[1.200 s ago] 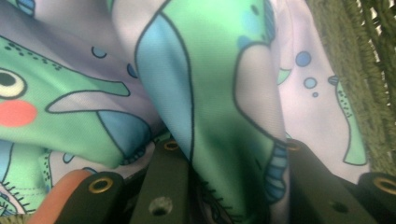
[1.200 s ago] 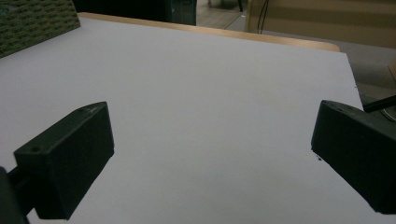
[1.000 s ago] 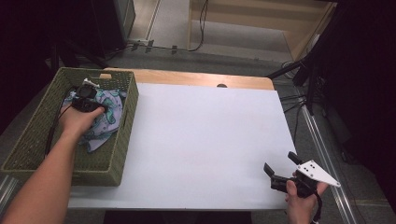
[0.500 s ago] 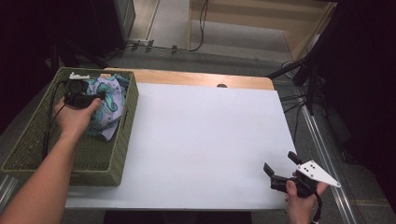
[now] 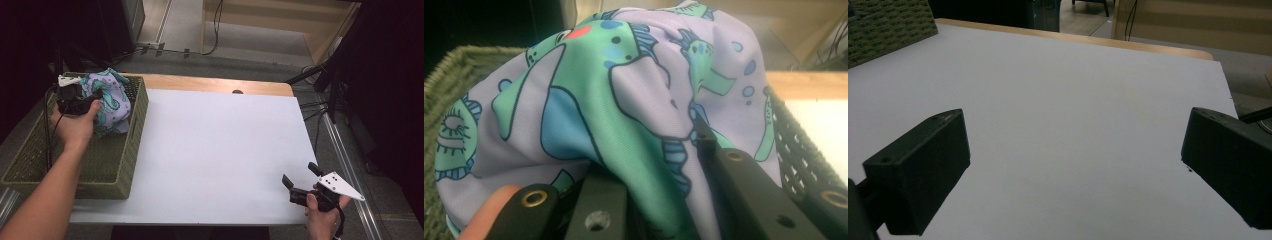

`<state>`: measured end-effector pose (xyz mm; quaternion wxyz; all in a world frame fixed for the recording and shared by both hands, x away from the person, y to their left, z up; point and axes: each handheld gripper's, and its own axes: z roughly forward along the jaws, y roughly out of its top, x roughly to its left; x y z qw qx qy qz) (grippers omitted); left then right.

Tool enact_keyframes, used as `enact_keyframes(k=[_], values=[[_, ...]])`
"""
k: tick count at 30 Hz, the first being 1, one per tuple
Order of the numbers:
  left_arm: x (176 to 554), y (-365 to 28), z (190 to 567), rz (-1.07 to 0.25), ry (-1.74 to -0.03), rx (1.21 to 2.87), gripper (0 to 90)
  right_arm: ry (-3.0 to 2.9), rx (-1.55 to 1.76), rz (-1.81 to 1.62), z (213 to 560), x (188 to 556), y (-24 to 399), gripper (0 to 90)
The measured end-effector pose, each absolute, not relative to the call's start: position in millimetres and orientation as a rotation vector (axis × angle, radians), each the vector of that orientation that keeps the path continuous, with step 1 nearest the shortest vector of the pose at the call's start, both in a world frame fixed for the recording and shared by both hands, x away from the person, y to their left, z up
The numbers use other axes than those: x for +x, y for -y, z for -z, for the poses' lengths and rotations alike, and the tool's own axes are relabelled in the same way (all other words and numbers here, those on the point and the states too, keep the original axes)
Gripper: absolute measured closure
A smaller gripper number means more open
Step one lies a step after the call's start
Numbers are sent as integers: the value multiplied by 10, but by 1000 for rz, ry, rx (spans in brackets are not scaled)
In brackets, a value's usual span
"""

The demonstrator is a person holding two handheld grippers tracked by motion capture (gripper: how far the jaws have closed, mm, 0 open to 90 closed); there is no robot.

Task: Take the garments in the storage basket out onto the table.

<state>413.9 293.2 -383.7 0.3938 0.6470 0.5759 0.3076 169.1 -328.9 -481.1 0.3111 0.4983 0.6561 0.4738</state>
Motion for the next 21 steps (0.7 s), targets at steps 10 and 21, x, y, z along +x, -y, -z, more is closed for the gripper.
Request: enact_keyframes(k=[10, 21], values=[[4036, -2865, 3687, -835, -1389, 1609, 755, -1733, 1312, -1254, 4813, 1697, 3283, 0], [3896, -2643, 3500, -854, -1291, 1584, 757, -1731, 1313, -1262, 4813, 1695, 3279, 0]])
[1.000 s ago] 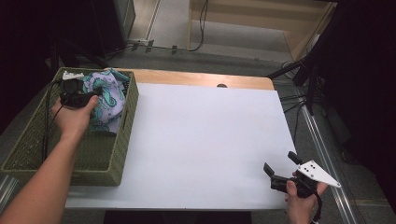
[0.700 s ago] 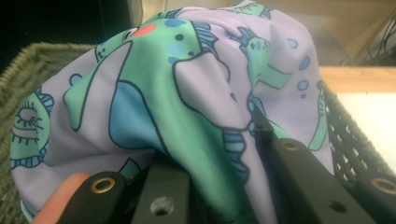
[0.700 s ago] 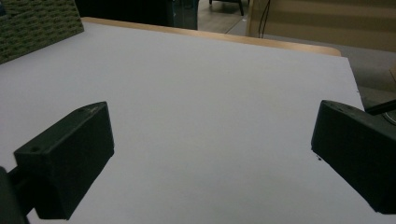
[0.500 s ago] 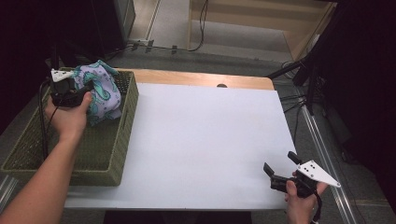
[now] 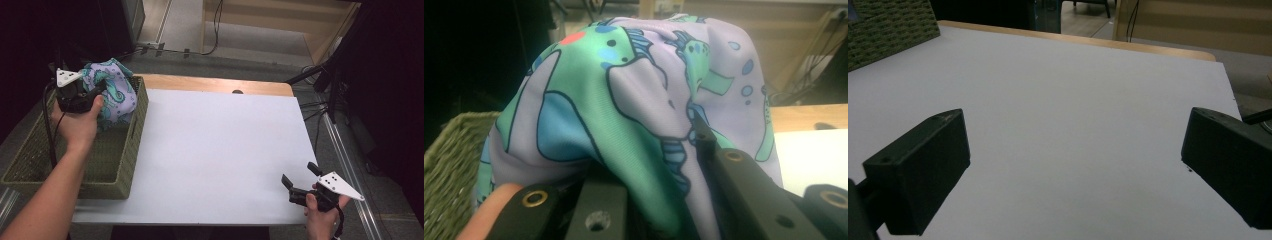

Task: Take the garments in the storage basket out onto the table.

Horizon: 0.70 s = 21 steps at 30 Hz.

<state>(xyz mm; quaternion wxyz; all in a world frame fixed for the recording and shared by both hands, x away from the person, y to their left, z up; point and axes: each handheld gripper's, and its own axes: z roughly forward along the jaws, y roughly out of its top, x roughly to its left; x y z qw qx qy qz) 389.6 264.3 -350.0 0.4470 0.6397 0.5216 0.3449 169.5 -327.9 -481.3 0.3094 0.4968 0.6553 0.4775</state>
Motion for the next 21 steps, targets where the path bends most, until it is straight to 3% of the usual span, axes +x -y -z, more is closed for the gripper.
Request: enact_keyframes(k=[21], values=[[3581, -1789, 3363, -809, -1045, 1648, 757, -1725, 1316, -1269, 4810, 1699, 3282, 0]])
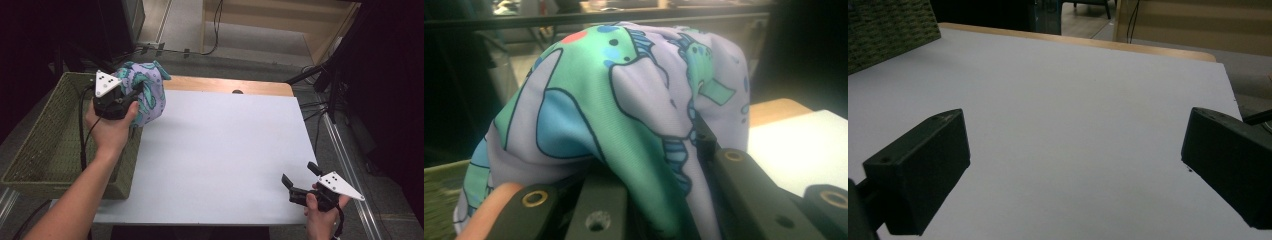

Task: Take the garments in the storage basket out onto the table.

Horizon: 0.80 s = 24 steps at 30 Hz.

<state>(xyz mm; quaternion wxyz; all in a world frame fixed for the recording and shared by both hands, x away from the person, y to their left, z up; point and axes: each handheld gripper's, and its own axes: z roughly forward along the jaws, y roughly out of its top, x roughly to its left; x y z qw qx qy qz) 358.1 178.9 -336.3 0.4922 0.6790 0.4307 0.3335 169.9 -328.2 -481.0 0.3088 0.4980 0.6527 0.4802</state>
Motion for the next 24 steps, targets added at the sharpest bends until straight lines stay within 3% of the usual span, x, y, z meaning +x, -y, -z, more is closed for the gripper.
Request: enact_keyframes(k=[24], values=[[3089, -574, 3787, -502, -806, 1774, 754, -1728, 1312, -1276, 4806, 1709, 3257, 0]])
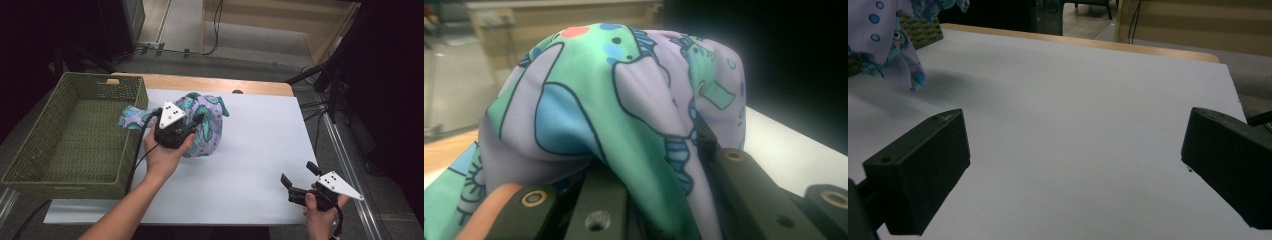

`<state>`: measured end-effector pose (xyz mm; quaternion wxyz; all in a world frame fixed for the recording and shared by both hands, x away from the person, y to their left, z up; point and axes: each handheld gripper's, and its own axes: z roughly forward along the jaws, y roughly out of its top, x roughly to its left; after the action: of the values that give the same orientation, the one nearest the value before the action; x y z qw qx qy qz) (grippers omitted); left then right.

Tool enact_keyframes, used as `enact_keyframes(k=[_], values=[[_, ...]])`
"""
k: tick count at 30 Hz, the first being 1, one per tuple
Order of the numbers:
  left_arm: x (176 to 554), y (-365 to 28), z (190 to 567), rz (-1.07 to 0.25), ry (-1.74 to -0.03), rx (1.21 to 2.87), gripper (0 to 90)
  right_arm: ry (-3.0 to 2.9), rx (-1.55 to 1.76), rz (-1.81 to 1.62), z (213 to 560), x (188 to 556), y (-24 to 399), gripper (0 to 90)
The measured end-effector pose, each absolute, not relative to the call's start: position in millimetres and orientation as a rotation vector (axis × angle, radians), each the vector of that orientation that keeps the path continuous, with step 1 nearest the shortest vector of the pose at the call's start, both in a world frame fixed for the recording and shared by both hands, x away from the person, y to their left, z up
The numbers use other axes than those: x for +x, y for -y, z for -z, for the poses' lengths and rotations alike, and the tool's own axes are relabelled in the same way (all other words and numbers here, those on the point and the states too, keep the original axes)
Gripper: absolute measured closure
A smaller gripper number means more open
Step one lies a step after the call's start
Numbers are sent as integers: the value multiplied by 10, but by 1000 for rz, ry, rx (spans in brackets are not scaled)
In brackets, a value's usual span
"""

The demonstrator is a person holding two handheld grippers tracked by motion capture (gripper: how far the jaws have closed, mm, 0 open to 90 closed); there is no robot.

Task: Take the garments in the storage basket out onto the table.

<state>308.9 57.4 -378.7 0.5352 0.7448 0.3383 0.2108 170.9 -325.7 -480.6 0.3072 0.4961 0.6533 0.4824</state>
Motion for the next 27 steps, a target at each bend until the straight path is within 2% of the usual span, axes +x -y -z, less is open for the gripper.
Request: enact_keyframes(k=[11, 19, 21, 23, 25, 27], values=[[2843, -31, 4042, -339, -663, 1825, 751, -1727, 1309, -1276, 4804, 1708, 3265, 0], [2826, -60, 4401, -209, -692, 1879, 718, -1736, 1308, -1276, 4812, 1717, 3241, 0], [2864, -140, 4549, -162, -735, 1897, 648, -1741, 1304, -1278, 4811, 1720, 3221, 0], [2875, -186, 4609, -138, -758, 1899, 487, -1744, 1303, -1282, 4810, 1724, 3202, 0], [2876, -319, 4702, -109, -819, 1913, 284, -1753, 1290, -1279, 4805, 1728, 3179, 0], [2871, -369, 4709, -95, -831, 1917, 142, -1757, 1287, -1283, 4795, 1731, 3152, 0]])
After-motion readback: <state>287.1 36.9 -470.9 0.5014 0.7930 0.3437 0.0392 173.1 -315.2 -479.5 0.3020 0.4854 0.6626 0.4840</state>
